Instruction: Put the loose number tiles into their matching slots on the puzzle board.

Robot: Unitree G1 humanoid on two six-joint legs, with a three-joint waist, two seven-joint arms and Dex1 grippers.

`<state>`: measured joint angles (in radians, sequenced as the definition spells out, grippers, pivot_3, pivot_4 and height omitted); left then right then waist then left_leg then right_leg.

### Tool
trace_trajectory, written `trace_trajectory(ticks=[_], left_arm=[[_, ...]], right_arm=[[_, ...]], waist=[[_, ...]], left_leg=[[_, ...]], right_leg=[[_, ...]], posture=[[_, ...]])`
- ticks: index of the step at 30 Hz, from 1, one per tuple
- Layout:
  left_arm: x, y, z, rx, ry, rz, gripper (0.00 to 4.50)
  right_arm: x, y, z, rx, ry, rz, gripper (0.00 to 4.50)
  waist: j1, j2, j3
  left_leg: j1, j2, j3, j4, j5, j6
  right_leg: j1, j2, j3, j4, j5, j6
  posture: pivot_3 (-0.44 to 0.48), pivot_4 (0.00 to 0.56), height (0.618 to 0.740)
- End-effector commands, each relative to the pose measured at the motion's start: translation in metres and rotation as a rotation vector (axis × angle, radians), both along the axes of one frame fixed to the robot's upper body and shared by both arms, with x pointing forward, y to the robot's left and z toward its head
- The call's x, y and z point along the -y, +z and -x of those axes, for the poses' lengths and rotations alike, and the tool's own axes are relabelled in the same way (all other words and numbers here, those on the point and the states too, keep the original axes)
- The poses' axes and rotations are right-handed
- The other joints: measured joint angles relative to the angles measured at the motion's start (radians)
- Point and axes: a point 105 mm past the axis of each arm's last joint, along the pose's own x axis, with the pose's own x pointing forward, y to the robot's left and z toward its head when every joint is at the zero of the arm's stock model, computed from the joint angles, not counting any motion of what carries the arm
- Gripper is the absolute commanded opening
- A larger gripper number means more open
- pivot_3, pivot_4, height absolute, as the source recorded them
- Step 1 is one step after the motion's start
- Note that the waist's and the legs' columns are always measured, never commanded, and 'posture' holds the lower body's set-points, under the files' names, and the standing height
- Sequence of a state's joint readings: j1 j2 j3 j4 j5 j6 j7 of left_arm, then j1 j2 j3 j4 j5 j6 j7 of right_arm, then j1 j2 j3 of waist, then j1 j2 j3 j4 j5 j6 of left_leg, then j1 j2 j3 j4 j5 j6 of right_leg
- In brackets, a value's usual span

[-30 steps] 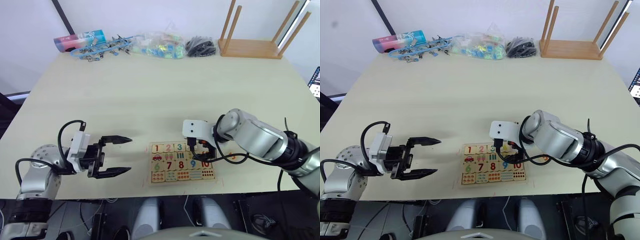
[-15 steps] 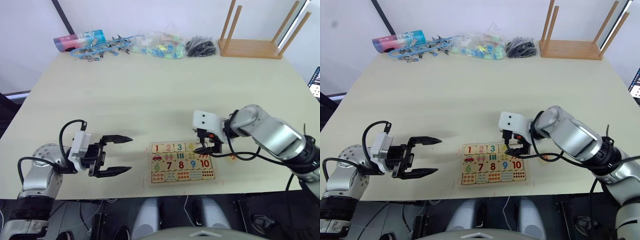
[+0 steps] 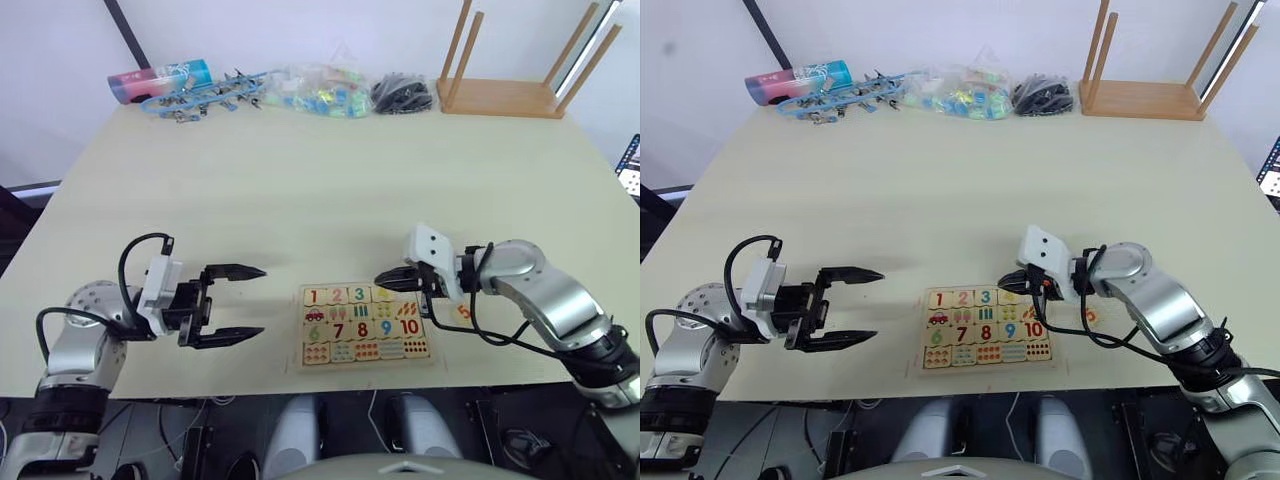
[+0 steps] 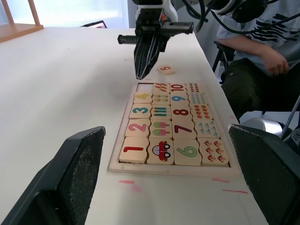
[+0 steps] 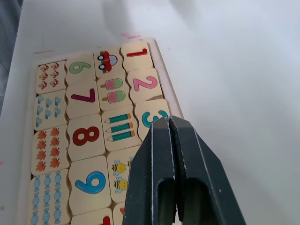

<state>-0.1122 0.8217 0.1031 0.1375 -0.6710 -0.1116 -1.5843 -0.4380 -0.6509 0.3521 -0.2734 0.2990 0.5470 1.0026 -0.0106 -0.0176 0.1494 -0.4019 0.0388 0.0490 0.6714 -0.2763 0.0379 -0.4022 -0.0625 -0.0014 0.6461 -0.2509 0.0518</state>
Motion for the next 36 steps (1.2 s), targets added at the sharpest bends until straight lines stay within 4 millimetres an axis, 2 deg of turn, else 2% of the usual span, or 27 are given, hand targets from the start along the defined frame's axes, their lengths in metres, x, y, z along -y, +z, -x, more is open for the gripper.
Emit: trace_trajectory(ticks=[1,6,13,18,23,31,36], left_arm=[[0.003,0.005,0.003,0.019,-0.045,0.0,4.5],[0.004,0.006,0.002,0.022,-0.046,0.003,4.5],[0.004,0.007,0.001,0.019,-0.043,0.006,4.5],[0.003,0.006,0.001,0.016,-0.029,0.003,4.5],[0.002,0.003,-0.006,-0.005,0.078,0.017,4.5],[-0.008,-0.012,-0.012,-0.04,0.285,0.026,4.5],[-0.014,-0.017,-0.015,-0.063,0.382,0.072,4.5]], right_arm=[[0.003,0.001,0.0,0.046,0.016,-0.037,0.03],[0.007,-0.016,-0.002,0.034,0.008,-0.02,0.03],[0.019,-0.042,-0.002,-0.036,-0.037,0.097,0.03],[0.012,-0.025,-0.004,0.006,-0.042,-0.004,0.03],[0.015,-0.005,0.001,0.028,-0.074,-0.142,0.03],[0.057,0.014,0.007,0.122,-0.279,-0.255,0.03],[0.106,0.014,0.023,0.176,-0.465,-0.339,0.03]], waist=[[0.0,0.0,0.0],[0.0,0.0,0.0],[0.0,-0.001,0.0],[0.001,-0.001,0.0],[0.002,-0.001,0.0],[0.005,-0.001,0.0],[0.016,-0.001,0.0]], left_leg=[[0.0,0.0,0.0,0.0,0.0,0.0],[0.0,0.0,0.0,0.0,0.0,0.0],[0.001,0.0,0.0,0.0,0.0,0.0],[0.003,0.0,0.0,0.001,0.0,0.0],[0.003,0.0,0.0,0.0,0.0,0.0],[0.003,0.0,-0.001,0.0,0.0,0.0],[0.004,0.0,-0.001,0.0,0.0,0.0]], right_leg=[[0.0,0.0,0.0,0.0,0.0,0.0],[0.0,0.0,0.0,0.0,0.0,0.0],[0.0,0.001,0.0,0.0,0.0,0.0],[0.003,0.001,0.0,0.0,0.0,0.0],[0.003,0.0,0.0,0.0,0.0,0.0],[0.004,0.0,0.0,0.0,0.0,0.0],[0.005,0.0,0.0,0.0,0.0,0.0]], posture=[[0.0,0.15,0.737],[0.0,0.15,0.737],[0.0,0.15,0.737],[0.0,0.15,0.737],[0.0,0.15,0.737],[0.0,0.15,0.737],[0.0,0.15,0.737]])
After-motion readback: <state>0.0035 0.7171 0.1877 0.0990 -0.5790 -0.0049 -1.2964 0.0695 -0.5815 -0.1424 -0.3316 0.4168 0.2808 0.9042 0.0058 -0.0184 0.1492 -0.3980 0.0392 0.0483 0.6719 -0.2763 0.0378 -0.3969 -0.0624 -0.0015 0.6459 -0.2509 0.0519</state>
